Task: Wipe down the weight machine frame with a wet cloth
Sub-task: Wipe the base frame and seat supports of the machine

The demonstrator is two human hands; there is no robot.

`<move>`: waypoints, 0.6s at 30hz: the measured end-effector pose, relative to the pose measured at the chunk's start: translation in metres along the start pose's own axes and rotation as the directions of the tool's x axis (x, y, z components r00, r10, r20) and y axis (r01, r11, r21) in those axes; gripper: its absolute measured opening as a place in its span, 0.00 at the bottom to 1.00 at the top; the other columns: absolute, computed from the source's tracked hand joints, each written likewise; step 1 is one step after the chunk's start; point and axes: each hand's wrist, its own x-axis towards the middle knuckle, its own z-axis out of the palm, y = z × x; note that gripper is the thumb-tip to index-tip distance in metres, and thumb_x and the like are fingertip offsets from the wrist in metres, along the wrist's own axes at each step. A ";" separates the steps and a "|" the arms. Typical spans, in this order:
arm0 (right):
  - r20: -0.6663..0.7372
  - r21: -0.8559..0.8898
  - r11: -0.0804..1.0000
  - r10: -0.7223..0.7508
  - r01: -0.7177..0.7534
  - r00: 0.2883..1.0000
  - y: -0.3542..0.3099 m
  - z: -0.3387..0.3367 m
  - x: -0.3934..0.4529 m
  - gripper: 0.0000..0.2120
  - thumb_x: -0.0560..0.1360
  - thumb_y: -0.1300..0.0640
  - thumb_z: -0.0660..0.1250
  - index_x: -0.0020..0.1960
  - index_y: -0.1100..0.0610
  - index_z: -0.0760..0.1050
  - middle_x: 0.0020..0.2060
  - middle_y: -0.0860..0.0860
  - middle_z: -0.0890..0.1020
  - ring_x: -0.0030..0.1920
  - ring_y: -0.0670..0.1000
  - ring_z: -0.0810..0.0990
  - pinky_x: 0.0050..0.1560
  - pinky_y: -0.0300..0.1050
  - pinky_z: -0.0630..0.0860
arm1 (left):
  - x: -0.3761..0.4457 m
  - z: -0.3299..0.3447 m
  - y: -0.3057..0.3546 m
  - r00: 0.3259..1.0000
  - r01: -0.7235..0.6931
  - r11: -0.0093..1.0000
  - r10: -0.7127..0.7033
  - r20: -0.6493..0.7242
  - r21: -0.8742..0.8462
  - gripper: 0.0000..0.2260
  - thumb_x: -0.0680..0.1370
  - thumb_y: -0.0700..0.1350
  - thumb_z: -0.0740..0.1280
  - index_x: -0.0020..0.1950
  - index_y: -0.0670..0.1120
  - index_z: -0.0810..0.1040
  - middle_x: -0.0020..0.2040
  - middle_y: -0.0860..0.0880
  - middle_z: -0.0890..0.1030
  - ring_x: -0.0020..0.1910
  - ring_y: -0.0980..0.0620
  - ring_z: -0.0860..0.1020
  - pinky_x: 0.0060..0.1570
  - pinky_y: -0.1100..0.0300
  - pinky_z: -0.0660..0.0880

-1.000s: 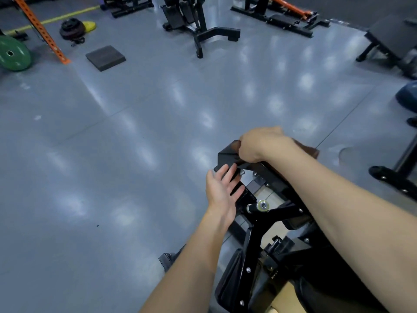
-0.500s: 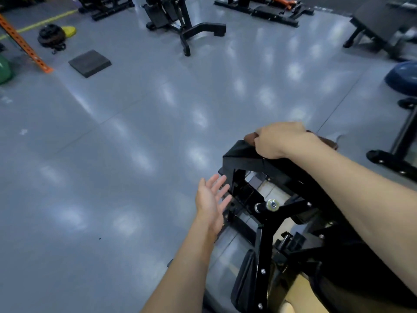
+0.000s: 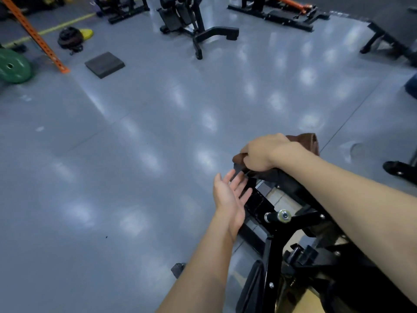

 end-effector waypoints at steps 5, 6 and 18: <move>-0.031 0.084 0.978 0.191 -0.188 0.981 0.016 0.001 -0.017 0.21 0.82 0.40 0.53 0.69 0.43 0.75 0.68 0.47 0.79 0.68 0.56 0.76 0.56 0.51 0.66 | -0.006 -0.001 -0.003 1.000 0.005 1.000 -0.005 0.017 -0.011 0.25 0.87 0.56 0.46 0.78 0.45 0.68 0.73 0.42 0.76 0.72 0.43 0.74 0.74 0.42 0.68; -0.034 0.065 0.976 0.211 -0.208 0.977 0.012 0.000 -0.008 0.21 0.83 0.41 0.53 0.69 0.45 0.75 0.69 0.48 0.78 0.68 0.55 0.76 0.55 0.51 0.66 | -0.007 -0.002 -0.005 1.000 0.005 1.000 -0.005 0.024 -0.012 0.26 0.87 0.56 0.46 0.78 0.46 0.69 0.73 0.43 0.76 0.72 0.43 0.74 0.73 0.42 0.69; -0.118 0.117 0.972 0.216 -0.202 0.969 0.040 -0.001 -0.022 0.18 0.83 0.47 0.57 0.69 0.50 0.75 0.67 0.53 0.79 0.66 0.59 0.77 0.56 0.50 0.70 | -0.014 -0.014 -0.008 0.999 -0.001 0.998 -0.002 -0.050 -0.070 0.25 0.87 0.56 0.47 0.76 0.44 0.70 0.70 0.41 0.78 0.70 0.40 0.75 0.73 0.42 0.69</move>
